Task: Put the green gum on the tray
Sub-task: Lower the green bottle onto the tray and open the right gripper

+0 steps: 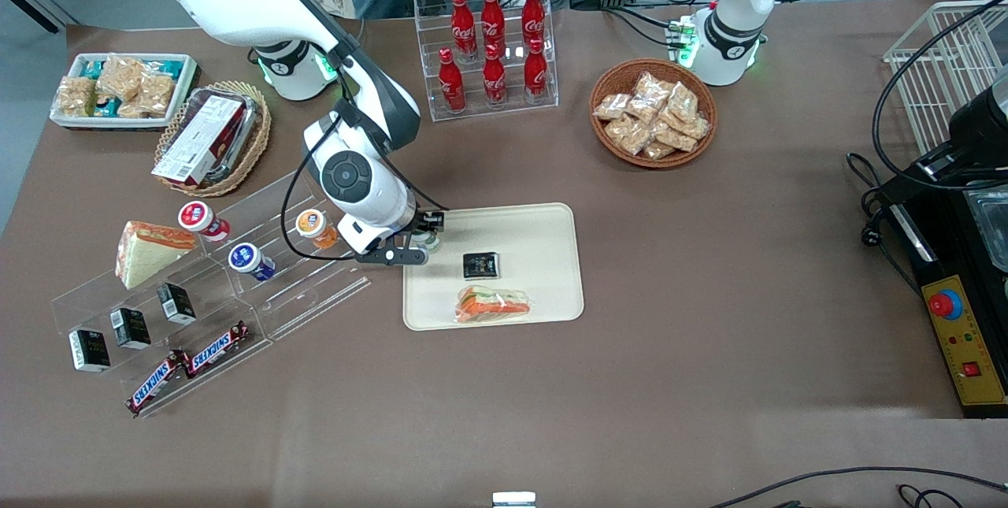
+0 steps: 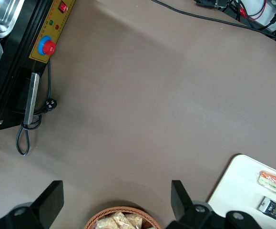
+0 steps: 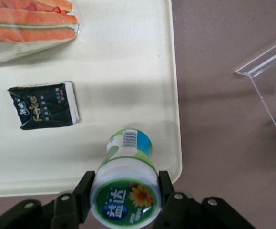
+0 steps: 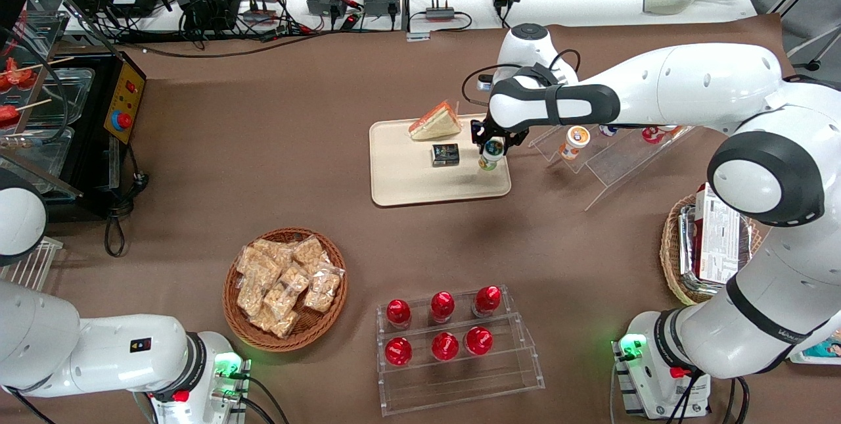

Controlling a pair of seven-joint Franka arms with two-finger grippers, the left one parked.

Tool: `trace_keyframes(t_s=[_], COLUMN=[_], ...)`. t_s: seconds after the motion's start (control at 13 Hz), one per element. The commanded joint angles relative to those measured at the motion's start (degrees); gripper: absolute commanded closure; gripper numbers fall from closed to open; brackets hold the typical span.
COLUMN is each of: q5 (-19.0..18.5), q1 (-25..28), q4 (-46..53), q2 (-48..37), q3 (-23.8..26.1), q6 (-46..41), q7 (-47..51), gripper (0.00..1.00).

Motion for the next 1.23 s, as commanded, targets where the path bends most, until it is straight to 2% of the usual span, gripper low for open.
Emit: trace_keyframes(t_s=[0.0, 0.54, 0.62, 0.69, 0.85, 1.15], q5=[-1.1, -1.6, -1.7, -1.9, -3.5, -3.5], q1=[0.3, 2.8, 2.8, 2.8, 2.7, 2.0], q4=[1.6, 1.5, 1.5, 1.5, 1.6, 1.8], q2=[2.7, 5.0, 5.1, 5.1, 5.0, 1.3], q3=[-0.1, -2.2, -2.2, -2.2, -2.2, -2.2], q6=[1.9, 4.2, 4.2, 4.2, 4.2, 3.6], q7=[1.1, 1.4, 1.4, 1.1, 1.0, 0.4], gripper=[0.62, 0.61, 0.44, 0.0, 0.0, 0.0])
